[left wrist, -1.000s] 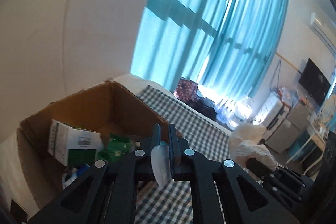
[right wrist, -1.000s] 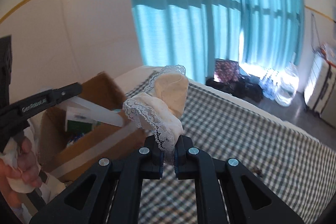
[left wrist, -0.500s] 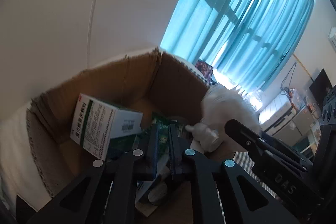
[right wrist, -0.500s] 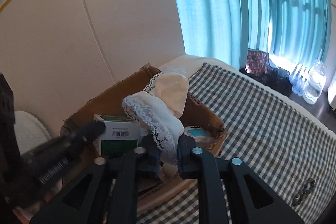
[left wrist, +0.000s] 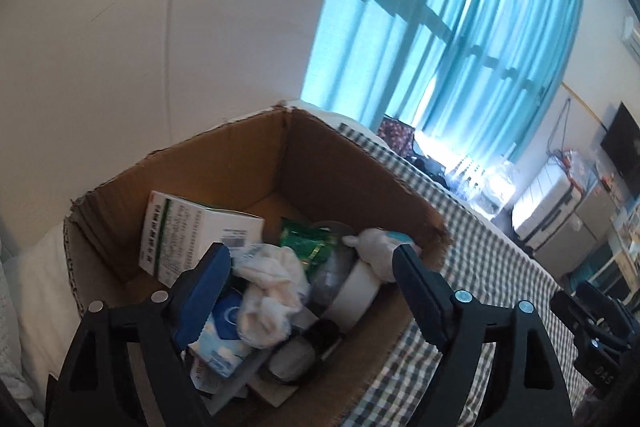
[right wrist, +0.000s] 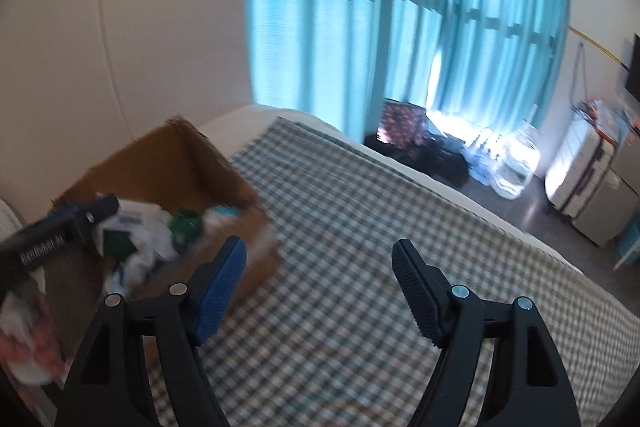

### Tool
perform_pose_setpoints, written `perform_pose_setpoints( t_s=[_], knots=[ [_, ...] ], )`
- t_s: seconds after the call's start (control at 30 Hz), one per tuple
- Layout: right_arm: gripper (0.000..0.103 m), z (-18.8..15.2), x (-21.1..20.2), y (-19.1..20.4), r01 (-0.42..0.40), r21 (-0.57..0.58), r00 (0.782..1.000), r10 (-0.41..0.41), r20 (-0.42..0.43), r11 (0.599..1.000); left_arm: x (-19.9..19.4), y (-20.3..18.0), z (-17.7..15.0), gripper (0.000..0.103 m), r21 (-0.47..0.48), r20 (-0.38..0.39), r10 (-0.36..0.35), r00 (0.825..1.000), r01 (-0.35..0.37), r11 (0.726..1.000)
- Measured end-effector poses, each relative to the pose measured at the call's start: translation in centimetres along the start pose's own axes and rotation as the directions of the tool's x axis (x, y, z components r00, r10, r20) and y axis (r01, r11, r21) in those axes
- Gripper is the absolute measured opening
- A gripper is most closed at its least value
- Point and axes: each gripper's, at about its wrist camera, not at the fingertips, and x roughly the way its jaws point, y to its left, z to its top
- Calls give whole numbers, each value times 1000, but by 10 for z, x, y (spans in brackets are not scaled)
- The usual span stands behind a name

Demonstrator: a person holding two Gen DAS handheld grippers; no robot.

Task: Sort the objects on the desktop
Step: 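Move the left tool to the dark bead bracelet and grasp it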

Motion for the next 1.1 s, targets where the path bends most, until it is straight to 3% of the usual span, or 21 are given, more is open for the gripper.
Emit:
perform_pose_setpoints(
  t_s=[0.27,0.37,0.47,0.53,0.63,0.77,0.93,1.03,1.1],
  knots=[
    [75,-57,-37,-111,133,126,990,-126,-63,983,-21,-65,-27,99,148,22,-57,998,53,988],
    [75,-61,-38,-152,111,298,994,-106,-34,948,-16,-94,-45,102,206,-12,-93,996,93,974],
    [76,-58,-33,-177,77,380,997,-69,-35,922,-3,-125,-66,102,256,-55,-103,993,114,960],
    [75,-58,-28,-187,97,370,995,-90,-36,924,11,-150,-80,102,287,-98,-80,992,105,952],
    [75,-58,-16,-196,187,308,982,-175,-66,933,29,-183,-102,102,308,-176,-104,979,155,939],
    [75,-60,-2,-210,187,286,981,-165,-100,940,50,-232,-129,102,318,-266,-144,953,227,921],
    [75,-76,7,-233,204,341,977,-167,-133,918,74,-292,-155,102,362,-259,-198,945,285,888],
    [75,-86,12,-250,222,356,972,-179,-150,908,94,-317,-171,102,383,-272,-196,942,293,876],
    [75,-91,16,-261,233,370,969,-184,-163,899,106,-328,-180,102,397,-258,-175,950,270,877]
  ],
)
